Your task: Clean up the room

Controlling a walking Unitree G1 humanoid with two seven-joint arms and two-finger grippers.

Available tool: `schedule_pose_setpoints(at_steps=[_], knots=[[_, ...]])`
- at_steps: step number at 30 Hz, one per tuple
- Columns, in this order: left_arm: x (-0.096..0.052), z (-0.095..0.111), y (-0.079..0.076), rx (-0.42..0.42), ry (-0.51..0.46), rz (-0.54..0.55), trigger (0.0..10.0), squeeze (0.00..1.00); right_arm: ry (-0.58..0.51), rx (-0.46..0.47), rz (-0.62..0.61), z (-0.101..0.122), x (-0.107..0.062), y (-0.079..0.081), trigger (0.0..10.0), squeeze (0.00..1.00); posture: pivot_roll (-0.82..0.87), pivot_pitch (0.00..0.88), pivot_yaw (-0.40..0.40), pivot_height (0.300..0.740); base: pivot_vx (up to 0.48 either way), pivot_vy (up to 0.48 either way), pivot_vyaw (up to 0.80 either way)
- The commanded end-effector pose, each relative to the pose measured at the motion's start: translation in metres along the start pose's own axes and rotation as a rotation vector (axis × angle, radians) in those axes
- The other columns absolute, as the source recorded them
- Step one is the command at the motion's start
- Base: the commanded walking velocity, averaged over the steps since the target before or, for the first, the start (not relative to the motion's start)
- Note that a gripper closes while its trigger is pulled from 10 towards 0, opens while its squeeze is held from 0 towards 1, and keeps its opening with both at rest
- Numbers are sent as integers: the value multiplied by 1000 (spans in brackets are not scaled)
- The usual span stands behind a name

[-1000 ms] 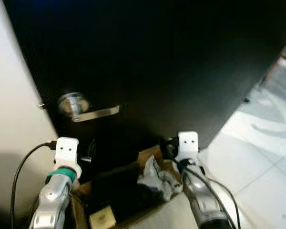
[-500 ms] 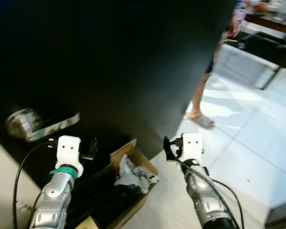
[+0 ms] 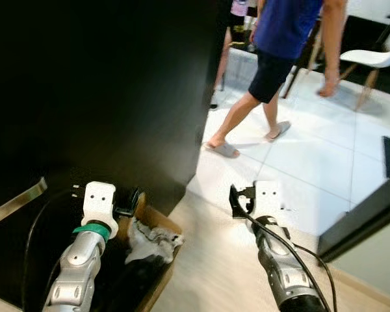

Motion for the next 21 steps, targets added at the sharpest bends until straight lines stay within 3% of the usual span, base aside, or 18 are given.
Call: schedule_pose_setpoints(at_steps=[1,21], knots=[[-3,-9,0,6,36,2,10000,0,13,-2,4,-4,-1,0,10000,0,99,0,8,740,0,0,-800],[-5,-11,2,22,42,17,10000,0,31,0,5,-9,-3,0,10000,0,97,0,5,740,0,0,-800]])
Point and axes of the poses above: a point about 5 cm out from each wrist's last joint towards the gripper, its own x axis pointing out of the wrist towards the gripper, its own z axis along the axis of the wrist's last joint, y = z × x, the point moved 1 cm from there along x, pointing out of the wrist towards the gripper, and after that the axes turned 11 degrees about -x, right-handed, at the moved point
